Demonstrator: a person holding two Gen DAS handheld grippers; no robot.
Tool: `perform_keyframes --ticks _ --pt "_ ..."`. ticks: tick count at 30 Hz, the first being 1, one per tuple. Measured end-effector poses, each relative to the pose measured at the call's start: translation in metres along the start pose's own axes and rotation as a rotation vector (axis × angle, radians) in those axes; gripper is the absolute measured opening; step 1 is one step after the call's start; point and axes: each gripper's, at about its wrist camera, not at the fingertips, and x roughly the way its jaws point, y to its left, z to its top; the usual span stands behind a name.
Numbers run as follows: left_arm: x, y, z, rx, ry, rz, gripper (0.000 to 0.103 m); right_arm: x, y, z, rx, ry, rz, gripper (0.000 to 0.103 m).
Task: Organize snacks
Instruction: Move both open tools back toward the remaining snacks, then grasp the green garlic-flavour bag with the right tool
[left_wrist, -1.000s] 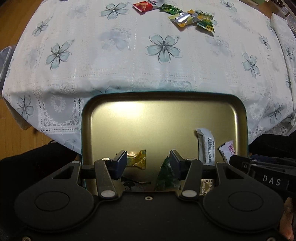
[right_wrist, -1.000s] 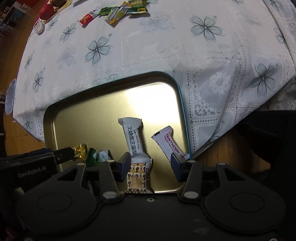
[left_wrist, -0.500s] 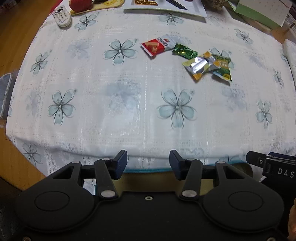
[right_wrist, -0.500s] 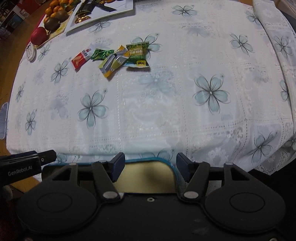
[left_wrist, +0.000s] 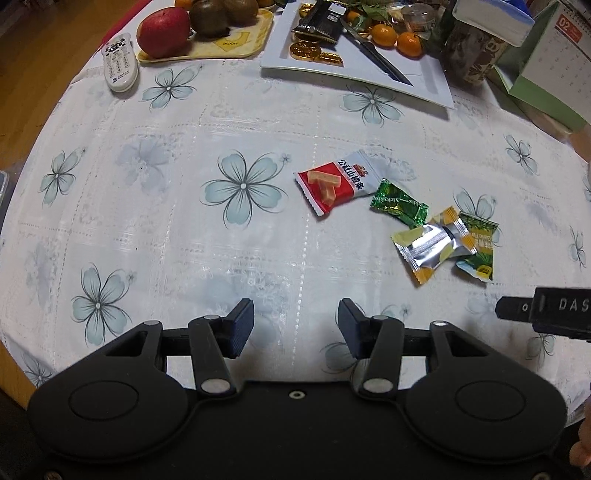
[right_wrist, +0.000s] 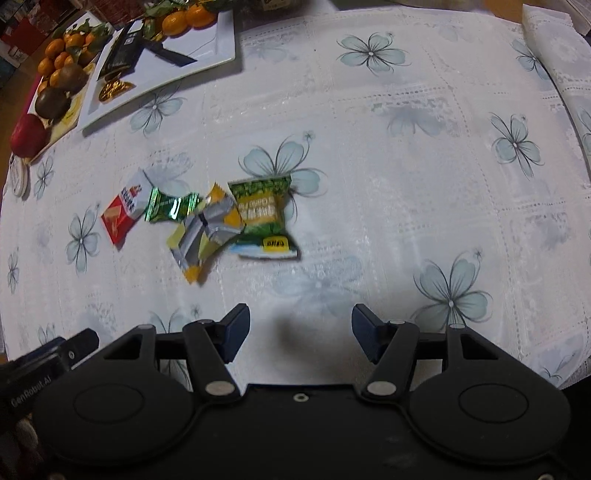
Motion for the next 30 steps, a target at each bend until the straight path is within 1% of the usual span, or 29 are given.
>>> perform_keyframes --ticks 3,6,9,13,16,20,21,22,24,27,28,29,30 --pt "0.005 0.001 0.002 0.012 0.006 0.012 0.056 0.007 0.001 0.019 0.046 -0.024 -0.008 0.064" --pt "0.000 -0.001 0.003 0.035 -0.006 -0.008 0.056 0.013 0.001 0.034 0.081 -0.050 -0.004 0.064" --pt "-0.004 -0.002 0.004 0.035 -0.017 -0.022 0.056 0.019 0.002 0.042 0.115 -0.067 0.019 0.061" --pt "-0.002 -0.003 0.003 0.029 0.002 -0.044 0.056 0.031 0.006 0.047 0.142 -0.054 0.034 0.059" --pt "0.000 -0.002 0.003 0.022 0.020 -0.061 0.056 0.042 0.013 0.049 0.135 -0.043 0.010 0.059" --pt "0.003 0.001 0.003 0.007 0.037 -0.063 0.056 0.057 0.022 0.051 0.125 -0.014 -0.002 0.059" --pt "0.003 0.002 0.003 0.002 0.042 -0.068 0.056 0.059 0.025 0.051 0.124 -0.022 -0.009 0.060" --pt "0.003 0.003 0.003 0.001 0.044 -0.076 0.056 0.059 0.028 0.051 0.120 -0.032 -0.019 0.057" --pt "0.002 0.005 0.004 -0.001 0.043 -0.086 0.056 0.061 0.034 0.051 0.091 -0.038 -0.044 0.057" --pt "0.002 0.008 0.006 -0.009 0.041 -0.081 0.056 0.062 0.041 0.049 0.062 -0.042 -0.079 0.052" --pt "0.003 0.009 0.007 -0.016 0.042 -0.081 0.056 0.063 0.042 0.048 0.053 -0.042 -0.088 0.049" --pt "0.003 0.009 0.008 -0.022 0.043 -0.084 0.056 0.063 0.042 0.048 0.043 -0.040 -0.096 0.043" --pt "0.004 0.010 0.008 -0.027 0.044 -0.085 0.056 0.063 0.042 0.047 0.035 -0.040 -0.107 0.039"
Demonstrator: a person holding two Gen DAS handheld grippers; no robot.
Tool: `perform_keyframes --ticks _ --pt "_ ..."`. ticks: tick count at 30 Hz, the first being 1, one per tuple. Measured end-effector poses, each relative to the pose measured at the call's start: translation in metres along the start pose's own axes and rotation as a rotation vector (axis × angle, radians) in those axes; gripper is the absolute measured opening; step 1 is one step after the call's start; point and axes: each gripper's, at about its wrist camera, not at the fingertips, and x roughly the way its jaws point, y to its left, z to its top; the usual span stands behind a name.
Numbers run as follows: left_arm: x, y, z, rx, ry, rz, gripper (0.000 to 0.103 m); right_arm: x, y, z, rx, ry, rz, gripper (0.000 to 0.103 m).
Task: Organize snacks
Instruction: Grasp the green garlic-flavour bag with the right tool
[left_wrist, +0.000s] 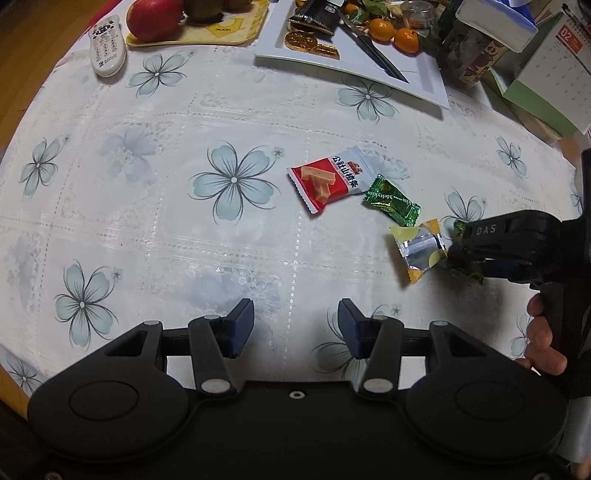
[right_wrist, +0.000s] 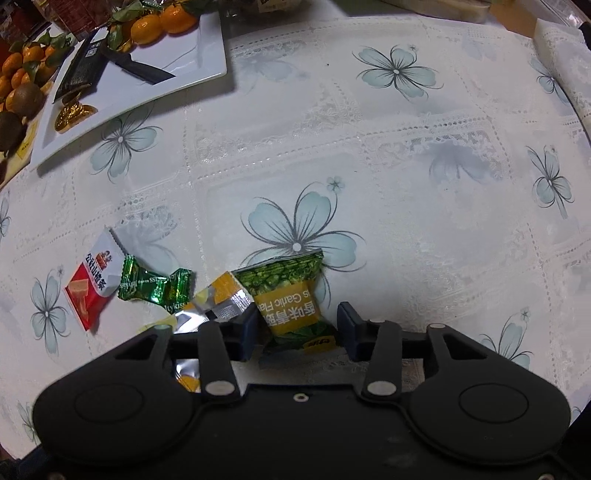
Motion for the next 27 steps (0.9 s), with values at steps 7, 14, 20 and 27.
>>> perform_keyframes --ticks 7,14,20,27 --pt "0.007 -0.001 0.003 -0.016 0.005 -0.006 0.056 -0.001 -0.026 -0.003 0.038 0.098 0.039 0.029" --pt "0.009 -0.007 0.006 -0.030 -0.023 -0.053 0.056 -0.004 -0.061 -0.015 0.100 0.176 0.068 0.029" --pt "0.006 -0.015 0.019 -0.036 -0.112 -0.051 0.056 -0.011 -0.085 -0.022 0.146 0.200 0.082 0.029" --pt "0.021 -0.008 0.036 -0.063 -0.122 -0.015 0.056 -0.017 -0.087 -0.033 0.135 0.261 0.101 0.029"
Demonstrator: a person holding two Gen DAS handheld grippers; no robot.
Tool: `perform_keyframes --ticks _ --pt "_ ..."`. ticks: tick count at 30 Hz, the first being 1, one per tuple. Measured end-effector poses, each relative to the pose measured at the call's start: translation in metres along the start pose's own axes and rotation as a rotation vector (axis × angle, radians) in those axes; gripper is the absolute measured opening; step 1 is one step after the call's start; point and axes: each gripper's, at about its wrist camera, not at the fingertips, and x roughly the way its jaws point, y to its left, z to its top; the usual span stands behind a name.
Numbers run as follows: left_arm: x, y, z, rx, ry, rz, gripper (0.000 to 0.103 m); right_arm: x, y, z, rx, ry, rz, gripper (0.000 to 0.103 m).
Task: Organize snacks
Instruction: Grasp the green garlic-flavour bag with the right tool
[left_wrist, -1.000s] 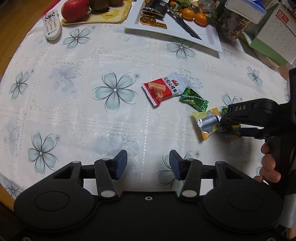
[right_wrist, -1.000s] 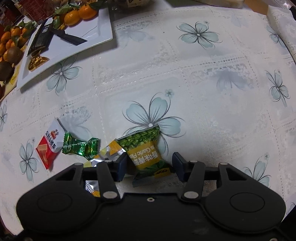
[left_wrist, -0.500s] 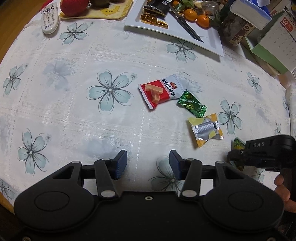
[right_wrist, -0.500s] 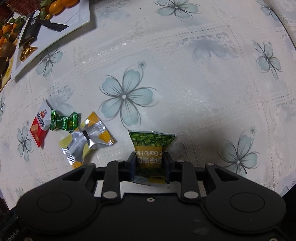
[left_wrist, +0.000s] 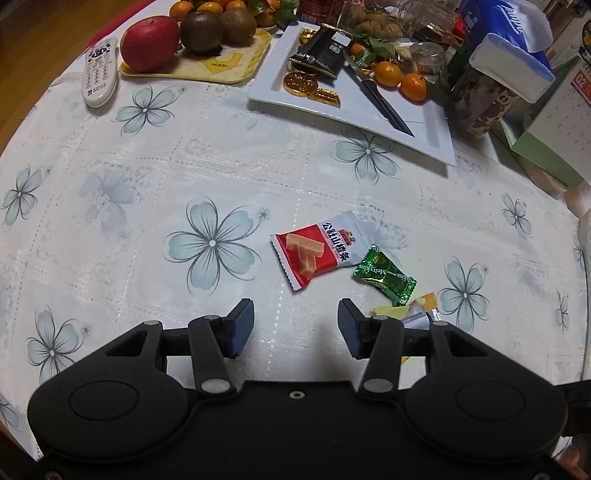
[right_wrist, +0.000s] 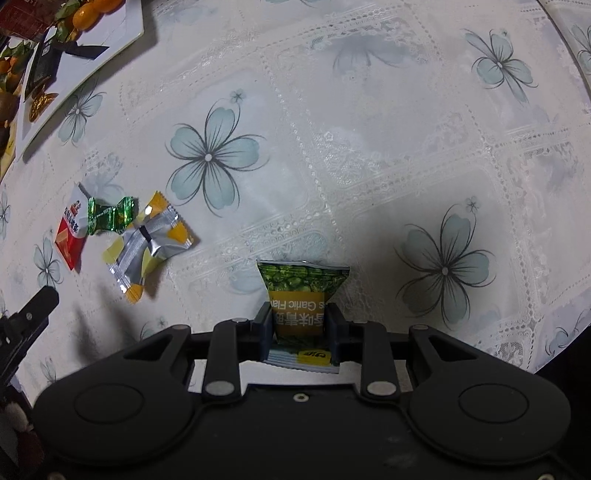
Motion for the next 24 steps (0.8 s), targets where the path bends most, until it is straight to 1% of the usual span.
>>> perform_keyframes --ticks 3,6,7,9,12,14,17,18,21,22,24 --pt "0.008 0.004 0.014 -0.043 0.017 0.034 0.056 -0.003 0.001 -0.004 -0.002 0.016 0.022 0.029" --pt "0.017 0.003 0.037 -0.102 0.031 0.042 0.056 -0.009 0.006 -0.007 -0.024 -0.011 0.015 0.029" --pt "0.021 0.001 0.045 -0.112 0.028 0.055 0.056 -0.011 0.008 -0.009 -0.030 -0.025 0.011 0.029" --pt "0.029 -0.004 0.058 -0.122 0.011 0.095 0.056 -0.013 0.009 -0.009 -0.036 -0.042 0.005 0.029" --pt "0.044 -0.007 0.072 -0.136 -0.017 0.191 0.056 -0.014 0.012 -0.004 -0.031 -0.054 -0.002 0.029" --pt "0.054 -0.007 0.077 -0.131 -0.004 0.244 0.056 -0.015 0.010 -0.002 -0.018 -0.057 -0.005 0.029" --pt "0.064 -0.011 0.073 -0.087 0.043 0.266 0.056 -0.018 0.007 0.004 -0.003 -0.054 0.003 0.029" --pt "0.063 -0.013 0.070 -0.068 0.033 0.276 0.056 -0.019 0.005 0.005 0.000 -0.054 0.011 0.029" --pt "0.060 -0.020 0.060 -0.003 0.054 0.302 0.056 -0.027 0.003 0.008 0.005 -0.065 0.035 0.029" --pt "0.058 -0.021 0.055 0.008 0.068 0.293 0.056 -0.029 0.003 0.008 0.002 -0.070 0.039 0.029" --pt "0.055 -0.022 0.046 0.011 0.106 0.251 0.056 -0.034 0.001 0.007 -0.003 -0.084 0.040 0.029"
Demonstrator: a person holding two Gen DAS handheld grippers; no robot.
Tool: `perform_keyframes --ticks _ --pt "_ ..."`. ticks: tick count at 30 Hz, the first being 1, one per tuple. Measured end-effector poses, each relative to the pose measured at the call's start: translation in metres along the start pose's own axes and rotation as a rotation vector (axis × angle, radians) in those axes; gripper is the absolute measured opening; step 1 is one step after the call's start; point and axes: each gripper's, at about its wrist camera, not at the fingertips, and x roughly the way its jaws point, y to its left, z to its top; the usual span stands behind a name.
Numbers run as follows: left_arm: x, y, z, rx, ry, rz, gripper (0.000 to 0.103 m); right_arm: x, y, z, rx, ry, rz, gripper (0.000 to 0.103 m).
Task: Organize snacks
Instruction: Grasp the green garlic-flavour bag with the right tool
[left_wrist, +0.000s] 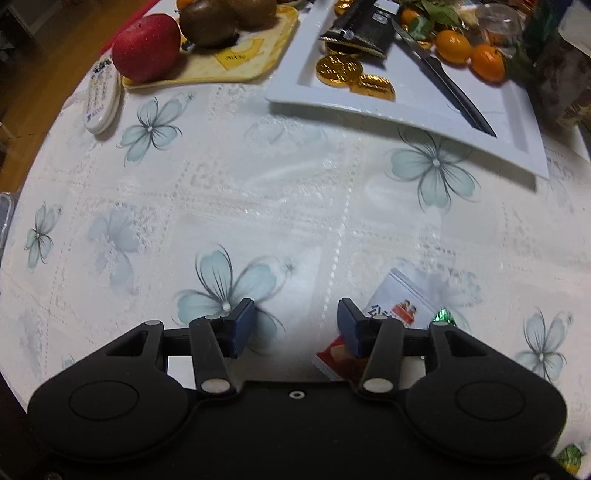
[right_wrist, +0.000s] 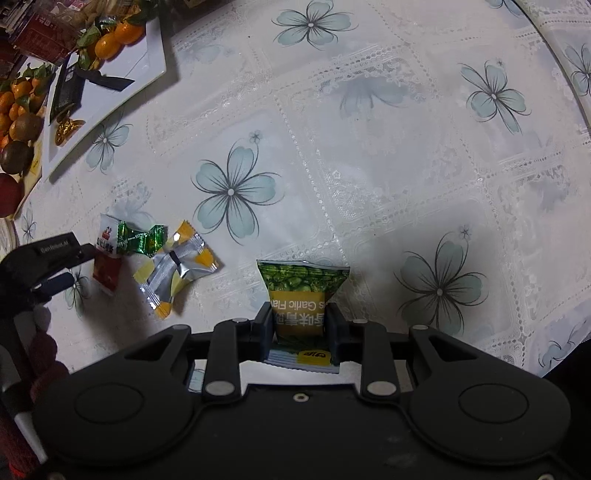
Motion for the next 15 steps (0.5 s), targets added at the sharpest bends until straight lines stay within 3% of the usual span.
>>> perform_keyframes --ticks 6,15 --pt "-0.009 -0.002 -0.029 0.051 0.053 -0.049 0.056 -0.003 -0.008 -0.003 0.014 0.001 -0.002 0.029" --pt "-0.042 0.003 -0.032 -0.040 0.047 -0.181 0.056 -0.011 -0.013 -0.004 0.040 -0.007 0.019 0.029"
